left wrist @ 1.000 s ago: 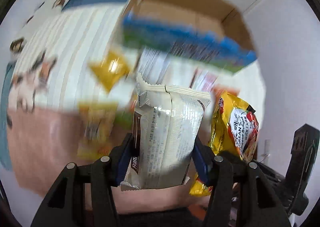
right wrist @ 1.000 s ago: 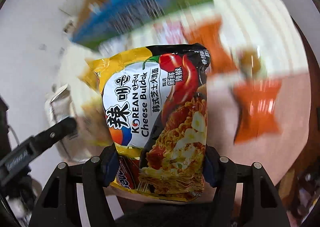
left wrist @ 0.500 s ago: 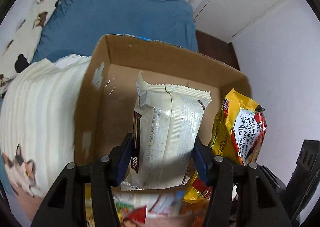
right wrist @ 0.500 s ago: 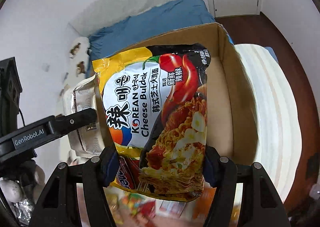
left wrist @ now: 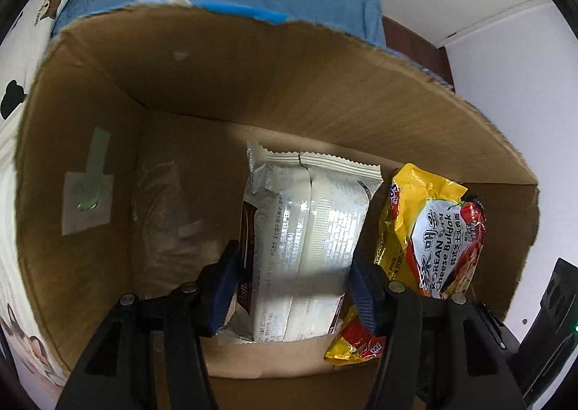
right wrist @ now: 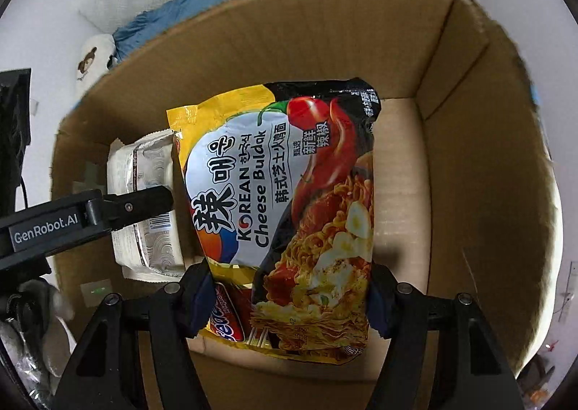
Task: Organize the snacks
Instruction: 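Carry both packs into the cardboard box and open both tools to release, then grasp the brown biscuit packet with the left tool while the right tool grasps the orange chip bag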
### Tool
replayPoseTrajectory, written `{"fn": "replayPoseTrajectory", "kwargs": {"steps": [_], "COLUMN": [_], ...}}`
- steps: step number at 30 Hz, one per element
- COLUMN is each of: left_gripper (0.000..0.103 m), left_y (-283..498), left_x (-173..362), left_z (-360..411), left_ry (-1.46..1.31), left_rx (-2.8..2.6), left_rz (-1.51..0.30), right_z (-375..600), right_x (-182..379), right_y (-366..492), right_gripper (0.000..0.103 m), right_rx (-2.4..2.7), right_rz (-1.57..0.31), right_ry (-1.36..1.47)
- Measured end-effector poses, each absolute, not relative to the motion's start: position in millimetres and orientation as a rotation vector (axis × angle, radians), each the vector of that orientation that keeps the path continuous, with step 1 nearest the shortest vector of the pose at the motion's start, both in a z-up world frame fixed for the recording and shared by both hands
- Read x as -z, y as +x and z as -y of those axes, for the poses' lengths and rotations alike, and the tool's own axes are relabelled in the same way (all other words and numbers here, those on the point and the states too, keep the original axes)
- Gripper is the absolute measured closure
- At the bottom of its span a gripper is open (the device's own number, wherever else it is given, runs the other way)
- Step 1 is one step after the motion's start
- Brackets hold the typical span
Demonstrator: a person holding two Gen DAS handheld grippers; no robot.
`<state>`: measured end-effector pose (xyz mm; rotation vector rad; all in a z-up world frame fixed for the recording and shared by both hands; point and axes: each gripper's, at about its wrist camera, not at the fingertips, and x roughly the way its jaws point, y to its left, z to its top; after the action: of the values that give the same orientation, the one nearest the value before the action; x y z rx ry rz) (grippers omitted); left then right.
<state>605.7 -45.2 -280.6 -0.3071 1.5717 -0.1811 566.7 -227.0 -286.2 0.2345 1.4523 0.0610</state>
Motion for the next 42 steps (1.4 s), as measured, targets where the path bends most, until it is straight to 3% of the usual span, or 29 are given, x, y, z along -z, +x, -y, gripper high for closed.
{"fn": "replayPoseTrajectory", "kwargs": {"steps": [4,5,6,7,8,18,42], "left_gripper": [0.045,0.039,0.024,0.011,0.009,0.009,0.009], "left_y": [604.9,605.2,604.3,602.4,601.3,557.8,421.3], "left_x": [283.2,281.2,279.0,275.3,272.3,227.0,105.8], "left_z": [48.4,48.9,48.8,48.8,49.4,54.5,35.3], "left_ry": [-0.270,-0.260,-0.253,-0.255,-0.251,-0.189,-0.050], "left_rx": [0.182,0.172,0.172,0.182,0.187,0.198,0.136], "left_rz": [-1.580,-1.573,-1.569,-1.560,-1.553,-1.442,-1.096], "right_z": [224.5,224.9,225.5,226.0,226.1,210.0,193.5], "right_x": [296.2,301.0,302.7,301.9,300.1,257.1,118.0], "right_y": [577.7,587.4,587.4,588.6,590.0,567.7,411.1], "right_gripper": [0.032,0.031,0.027,0.012,0.002,0.002,0.002], "right_rx": [-0.069,-0.065,-0.056,-0.054,-0.055,-0.038,-0.028], "right_rz": [-1.491,-1.507,-1.517,-1.510,-1.502,-1.438,-1.140], "right_ry": [0.249,0.254,0.253,0.246,0.238,0.158,0.124]}}
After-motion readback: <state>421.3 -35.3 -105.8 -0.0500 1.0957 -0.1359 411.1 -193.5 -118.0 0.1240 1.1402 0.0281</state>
